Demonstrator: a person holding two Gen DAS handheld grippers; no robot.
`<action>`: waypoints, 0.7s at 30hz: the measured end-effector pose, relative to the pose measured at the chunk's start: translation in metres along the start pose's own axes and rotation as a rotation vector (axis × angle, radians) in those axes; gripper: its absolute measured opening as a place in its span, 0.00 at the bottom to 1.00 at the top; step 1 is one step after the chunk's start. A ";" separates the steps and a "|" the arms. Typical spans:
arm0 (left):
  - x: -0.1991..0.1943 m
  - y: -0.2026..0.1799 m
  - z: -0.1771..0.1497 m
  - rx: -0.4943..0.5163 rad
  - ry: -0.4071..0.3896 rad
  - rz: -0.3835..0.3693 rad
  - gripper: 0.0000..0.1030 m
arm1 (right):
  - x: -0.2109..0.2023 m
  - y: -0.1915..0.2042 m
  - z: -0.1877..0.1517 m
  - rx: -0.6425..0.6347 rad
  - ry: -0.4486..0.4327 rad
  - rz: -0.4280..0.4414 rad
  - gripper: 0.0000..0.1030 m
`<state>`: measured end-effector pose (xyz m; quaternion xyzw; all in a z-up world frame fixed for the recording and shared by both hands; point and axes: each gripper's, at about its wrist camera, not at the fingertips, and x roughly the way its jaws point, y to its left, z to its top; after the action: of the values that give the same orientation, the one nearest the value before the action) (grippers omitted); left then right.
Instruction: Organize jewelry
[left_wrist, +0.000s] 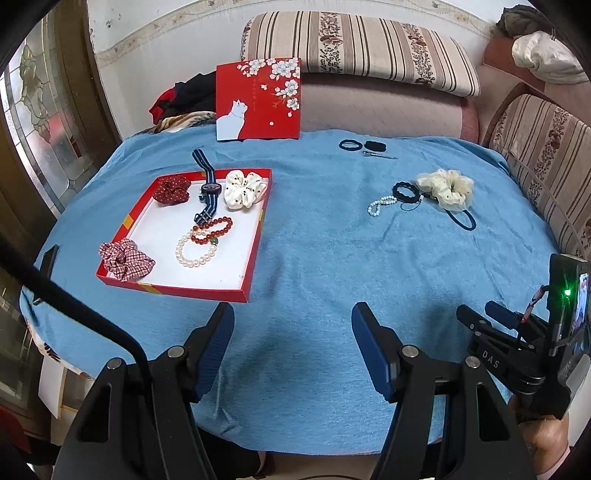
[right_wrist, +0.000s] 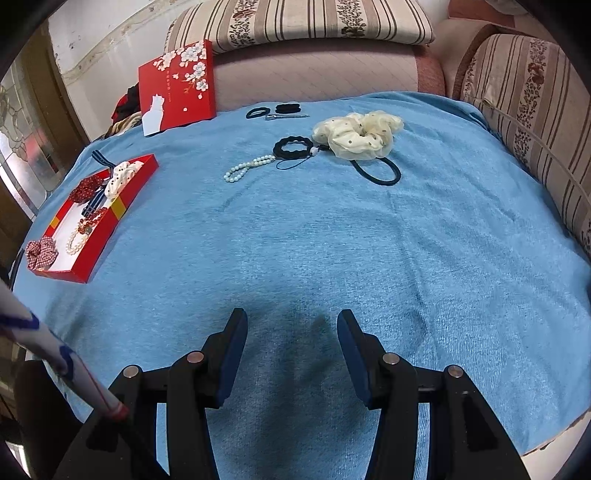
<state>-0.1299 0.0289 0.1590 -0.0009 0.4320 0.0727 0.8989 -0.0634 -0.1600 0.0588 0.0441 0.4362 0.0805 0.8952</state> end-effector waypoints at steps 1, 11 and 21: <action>0.001 0.000 -0.001 -0.001 0.002 -0.001 0.63 | 0.001 -0.001 0.000 0.003 0.001 -0.002 0.53; 0.023 0.004 0.002 -0.022 0.022 -0.016 0.63 | 0.017 -0.006 0.006 0.011 0.005 -0.001 0.53; 0.067 -0.007 0.029 0.024 0.020 -0.074 0.63 | 0.035 -0.025 0.023 0.031 -0.013 -0.021 0.53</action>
<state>-0.0652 0.0327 0.1242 -0.0067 0.4415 0.0342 0.8966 -0.0211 -0.1781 0.0423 0.0539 0.4321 0.0640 0.8980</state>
